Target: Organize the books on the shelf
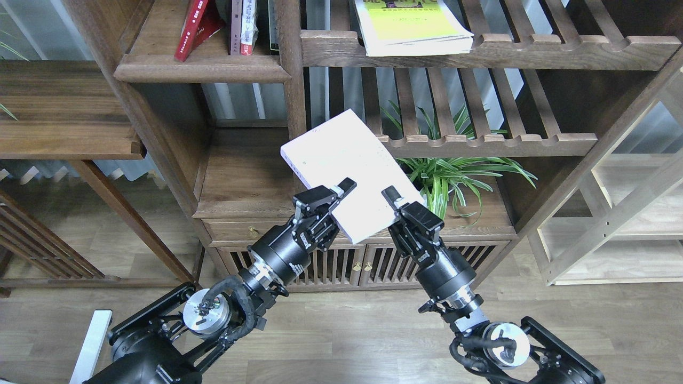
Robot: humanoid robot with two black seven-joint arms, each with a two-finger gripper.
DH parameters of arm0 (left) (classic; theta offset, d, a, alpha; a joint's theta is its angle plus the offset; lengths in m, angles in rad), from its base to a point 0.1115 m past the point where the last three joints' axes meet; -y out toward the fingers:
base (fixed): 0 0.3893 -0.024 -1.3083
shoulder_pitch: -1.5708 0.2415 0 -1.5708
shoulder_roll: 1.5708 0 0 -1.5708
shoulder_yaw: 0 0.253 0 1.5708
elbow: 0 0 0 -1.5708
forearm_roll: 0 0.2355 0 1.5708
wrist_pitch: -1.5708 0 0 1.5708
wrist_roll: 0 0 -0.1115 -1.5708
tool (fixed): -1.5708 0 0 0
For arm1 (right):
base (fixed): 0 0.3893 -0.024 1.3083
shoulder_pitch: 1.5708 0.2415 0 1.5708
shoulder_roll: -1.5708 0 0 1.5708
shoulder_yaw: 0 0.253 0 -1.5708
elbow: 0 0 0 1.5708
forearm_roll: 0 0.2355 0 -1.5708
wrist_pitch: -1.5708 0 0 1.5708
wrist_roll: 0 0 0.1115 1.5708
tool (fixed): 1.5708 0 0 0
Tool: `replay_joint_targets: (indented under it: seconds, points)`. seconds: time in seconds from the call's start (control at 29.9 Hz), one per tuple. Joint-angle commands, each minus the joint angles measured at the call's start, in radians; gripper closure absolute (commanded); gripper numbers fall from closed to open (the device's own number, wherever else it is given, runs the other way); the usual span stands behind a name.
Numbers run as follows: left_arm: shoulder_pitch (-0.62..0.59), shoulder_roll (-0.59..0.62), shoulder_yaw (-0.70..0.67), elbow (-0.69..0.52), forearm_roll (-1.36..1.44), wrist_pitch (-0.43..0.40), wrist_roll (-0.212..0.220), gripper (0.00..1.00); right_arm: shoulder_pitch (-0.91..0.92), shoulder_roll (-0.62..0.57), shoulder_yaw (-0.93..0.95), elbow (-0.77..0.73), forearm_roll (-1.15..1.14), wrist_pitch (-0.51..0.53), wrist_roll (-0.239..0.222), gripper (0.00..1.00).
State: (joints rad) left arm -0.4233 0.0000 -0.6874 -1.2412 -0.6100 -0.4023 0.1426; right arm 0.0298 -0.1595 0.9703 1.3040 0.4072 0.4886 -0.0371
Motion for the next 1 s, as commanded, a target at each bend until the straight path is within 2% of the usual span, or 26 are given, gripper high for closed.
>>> replay_joint_targets:
  seconds: [0.0, 0.2, 0.43, 0.77, 0.97]
  points:
    - [0.0, 0.0, -0.001, -0.001, 0.007, -0.006, -0.001, 0.97, 0.012, -0.003, 0.002, 0.0, -0.001, 0.0, -0.001, 0.56]
    - [0.0, 0.0, -0.011, -0.001, 0.061, -0.006, -0.009, 0.97, 0.013, -0.002, 0.05, 0.0, -0.001, 0.0, 0.0, 0.45]
    - [0.012, 0.018, -0.026, 0.002, 0.13, 0.002, -0.034, 0.98, 0.024, -0.009, 0.082, 0.0, -0.004, 0.0, -0.001, 0.38]
    - [0.012, 0.055, -0.063, 0.002, 0.26, 0.005, -0.037, 0.98, 0.033, -0.025, 0.16, -0.011, -0.008, 0.0, 0.0, 0.26]
    - [0.012, 0.116, -0.072, -0.058, 0.328, -0.004, -0.037, 0.98, 0.033, -0.051, 0.192, -0.054, -0.01, 0.0, 0.002, 0.16]
